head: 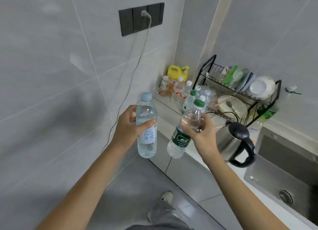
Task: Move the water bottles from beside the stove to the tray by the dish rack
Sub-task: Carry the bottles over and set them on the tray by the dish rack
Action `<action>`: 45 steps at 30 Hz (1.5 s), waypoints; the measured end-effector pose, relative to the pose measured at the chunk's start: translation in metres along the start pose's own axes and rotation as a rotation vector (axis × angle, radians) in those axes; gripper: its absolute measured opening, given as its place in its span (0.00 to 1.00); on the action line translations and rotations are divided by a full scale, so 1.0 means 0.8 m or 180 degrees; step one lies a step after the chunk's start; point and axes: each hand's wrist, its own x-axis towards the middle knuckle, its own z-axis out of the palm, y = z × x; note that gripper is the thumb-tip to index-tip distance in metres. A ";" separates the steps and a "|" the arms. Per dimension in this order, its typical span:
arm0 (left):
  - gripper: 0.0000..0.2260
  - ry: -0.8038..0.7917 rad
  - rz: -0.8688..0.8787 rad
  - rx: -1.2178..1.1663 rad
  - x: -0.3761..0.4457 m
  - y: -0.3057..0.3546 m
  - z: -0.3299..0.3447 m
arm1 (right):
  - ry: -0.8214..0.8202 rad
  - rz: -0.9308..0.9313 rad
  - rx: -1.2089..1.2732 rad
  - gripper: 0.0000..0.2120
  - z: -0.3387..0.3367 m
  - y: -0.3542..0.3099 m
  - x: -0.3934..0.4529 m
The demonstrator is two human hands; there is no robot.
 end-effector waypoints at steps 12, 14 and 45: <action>0.24 -0.0634 0.0348 0.0748 0.306 0.008 0.115 | 0.0501 -0.0090 -0.0793 0.29 -0.023 0.051 0.257; 0.26 -0.0739 0.0338 0.0827 0.339 -0.002 0.133 | 0.0531 -0.0034 -0.0909 0.29 -0.025 0.062 0.279; 0.25 -0.2572 0.1048 0.2381 0.458 -0.186 0.189 | 0.0491 0.1094 -0.2294 0.26 0.066 0.157 0.306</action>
